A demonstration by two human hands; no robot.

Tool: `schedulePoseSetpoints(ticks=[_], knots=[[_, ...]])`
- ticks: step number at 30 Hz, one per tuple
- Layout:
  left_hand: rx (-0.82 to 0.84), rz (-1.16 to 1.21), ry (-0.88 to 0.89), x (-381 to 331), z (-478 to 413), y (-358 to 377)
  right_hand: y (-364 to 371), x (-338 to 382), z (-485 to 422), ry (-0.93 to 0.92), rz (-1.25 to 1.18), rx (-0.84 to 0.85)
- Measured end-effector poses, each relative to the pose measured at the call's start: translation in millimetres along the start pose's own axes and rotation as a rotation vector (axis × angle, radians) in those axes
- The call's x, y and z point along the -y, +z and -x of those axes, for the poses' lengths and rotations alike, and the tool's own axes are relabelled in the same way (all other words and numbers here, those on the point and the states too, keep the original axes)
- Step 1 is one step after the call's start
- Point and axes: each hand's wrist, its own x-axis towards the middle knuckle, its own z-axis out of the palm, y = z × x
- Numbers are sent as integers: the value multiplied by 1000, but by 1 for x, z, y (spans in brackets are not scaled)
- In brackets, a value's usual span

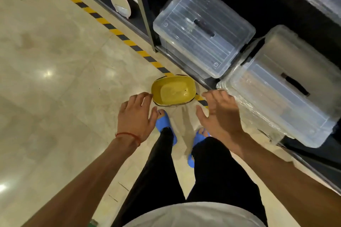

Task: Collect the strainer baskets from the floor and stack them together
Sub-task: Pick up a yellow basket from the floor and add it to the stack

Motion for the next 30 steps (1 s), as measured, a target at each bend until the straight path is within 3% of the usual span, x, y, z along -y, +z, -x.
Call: schedulePoseSetpoints(ticks=[7,14,19,25,30], knots=[[93,123,-160,41,-50,99,103,-14,-48,19,-35,58],[155,223,-365,55,-82,238,241,-56,-83,227,-154,135],[42,487,-602,64,-112,353,340,-92,-114,450,-257,220],[-91,822,-786,75,-172,466,454,-132,-152,451,-441,185],[-160,876,-925,77,-204,508,503,-144,-177,558,-581,74]])
